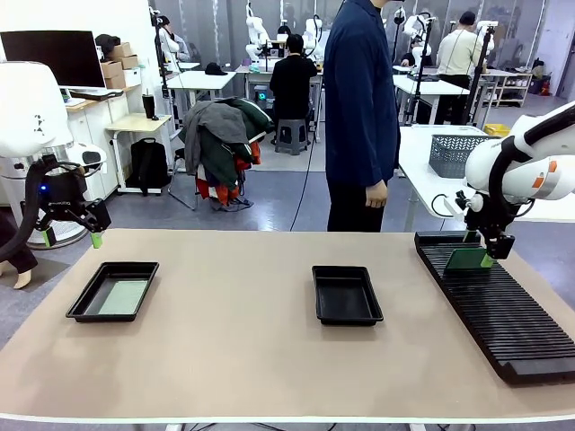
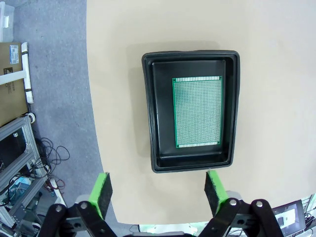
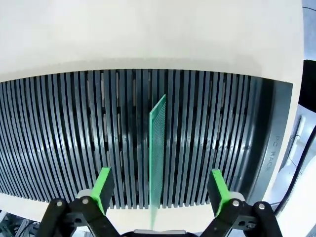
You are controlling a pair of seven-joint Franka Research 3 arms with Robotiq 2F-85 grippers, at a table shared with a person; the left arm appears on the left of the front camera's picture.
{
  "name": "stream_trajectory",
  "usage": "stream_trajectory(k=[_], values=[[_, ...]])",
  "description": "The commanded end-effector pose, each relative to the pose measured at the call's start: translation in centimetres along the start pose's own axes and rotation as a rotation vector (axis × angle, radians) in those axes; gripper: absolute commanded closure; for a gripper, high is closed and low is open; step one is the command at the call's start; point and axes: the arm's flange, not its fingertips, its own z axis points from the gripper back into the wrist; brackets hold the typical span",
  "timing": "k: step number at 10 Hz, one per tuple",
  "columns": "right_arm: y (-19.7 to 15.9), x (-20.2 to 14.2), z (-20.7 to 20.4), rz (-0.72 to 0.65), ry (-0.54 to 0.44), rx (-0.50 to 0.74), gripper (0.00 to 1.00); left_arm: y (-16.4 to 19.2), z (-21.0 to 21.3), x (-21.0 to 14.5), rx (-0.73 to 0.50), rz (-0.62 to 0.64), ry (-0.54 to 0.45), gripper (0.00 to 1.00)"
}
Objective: Inspect and transfer BCBs to ESD trays.
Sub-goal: Pick up the Blank PCB from the PCB Rack and place it in the right ESD tray.
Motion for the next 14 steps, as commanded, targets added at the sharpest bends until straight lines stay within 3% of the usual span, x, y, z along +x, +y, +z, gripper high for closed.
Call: stream_trajectory(k=[1,7,10,11,12,13,14], values=[[-0.3,-0.3,-0.3,-0.023,0.016,-0.026,0.00,0.0,-0.2,0.1,0.000,0.000,-0.003,0.00],[0.1,0.0,0.1,0.000,-0.003,0.003,0.00,0.0,-0.2,0.1,0.000,0.000,-0.003,0.00],[0.5,0.1,0.1,-0.018,0.019,0.014,0.15,0.0,-0.2,0.1,0.000,0.000,-0.003,0.00],[0.5,0.1,0.1,-0.017,0.015,0.011,0.10,0.0,-0.2,0.1,0.000,0.000,-0.003,0.00],[0.6,0.0,0.1,-0.020,0.020,0.007,0.23,0.0,-0.2,0.1,0.000,0.000,-0.003,0.00],[0.7,-0.1,0.1,-0.025,0.020,0.011,0.19,0.0,-0.2,0.1,0.000,0.000,-0.003,0.00],[0.8,-0.1,0.2,-0.026,0.019,0.009,0.32,0.0,-0.2,0.1,0.000,0.000,-0.003,0.00]])
